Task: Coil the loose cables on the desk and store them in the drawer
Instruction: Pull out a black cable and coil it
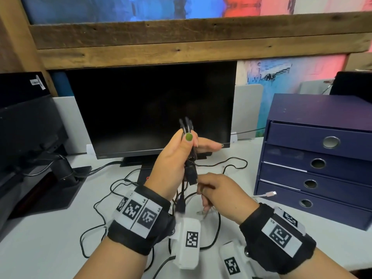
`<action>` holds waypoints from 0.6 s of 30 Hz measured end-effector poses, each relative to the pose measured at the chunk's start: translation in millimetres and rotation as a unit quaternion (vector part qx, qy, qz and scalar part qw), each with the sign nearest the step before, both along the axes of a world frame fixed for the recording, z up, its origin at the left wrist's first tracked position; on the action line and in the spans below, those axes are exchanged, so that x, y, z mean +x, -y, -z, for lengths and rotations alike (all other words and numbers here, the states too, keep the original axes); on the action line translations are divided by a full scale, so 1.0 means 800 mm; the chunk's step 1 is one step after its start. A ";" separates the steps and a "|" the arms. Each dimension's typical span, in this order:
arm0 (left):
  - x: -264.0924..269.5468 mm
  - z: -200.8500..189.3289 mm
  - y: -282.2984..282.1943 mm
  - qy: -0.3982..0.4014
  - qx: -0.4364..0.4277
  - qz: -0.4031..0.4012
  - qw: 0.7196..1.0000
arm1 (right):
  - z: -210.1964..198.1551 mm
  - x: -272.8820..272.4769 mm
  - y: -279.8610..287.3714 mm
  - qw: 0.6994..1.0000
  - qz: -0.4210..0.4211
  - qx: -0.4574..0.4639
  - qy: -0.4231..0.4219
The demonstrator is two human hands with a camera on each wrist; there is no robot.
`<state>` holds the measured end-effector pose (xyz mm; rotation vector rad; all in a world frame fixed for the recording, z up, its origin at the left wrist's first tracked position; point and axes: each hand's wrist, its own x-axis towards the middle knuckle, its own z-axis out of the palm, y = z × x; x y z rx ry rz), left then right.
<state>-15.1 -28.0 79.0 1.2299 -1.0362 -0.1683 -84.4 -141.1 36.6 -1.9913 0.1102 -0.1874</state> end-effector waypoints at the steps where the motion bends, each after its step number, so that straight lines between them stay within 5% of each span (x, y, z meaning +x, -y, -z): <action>1: 0.001 -0.002 -0.002 -0.006 -0.004 0.001 1.000 | 0.002 0.001 0.001 1.000 -0.001 -0.030 0.009; 6: 0.003 -0.005 -0.001 -0.016 -0.010 -0.001 1.000 | 0.005 0.004 -0.003 0.960 0.059 -0.237 0.138; 9: 0.003 -0.004 0.001 -0.025 -0.005 -0.020 0.999 | -0.002 -0.002 0.000 0.941 0.050 -0.303 0.146; 14: 0.013 -0.001 -0.002 -0.026 0.006 -0.094 0.995 | -0.017 -0.024 0.011 0.944 0.008 -0.214 0.251; 18: 0.017 0.002 -0.003 -0.039 0.030 -0.111 0.993 | -0.028 -0.032 0.024 0.936 0.039 -0.008 0.350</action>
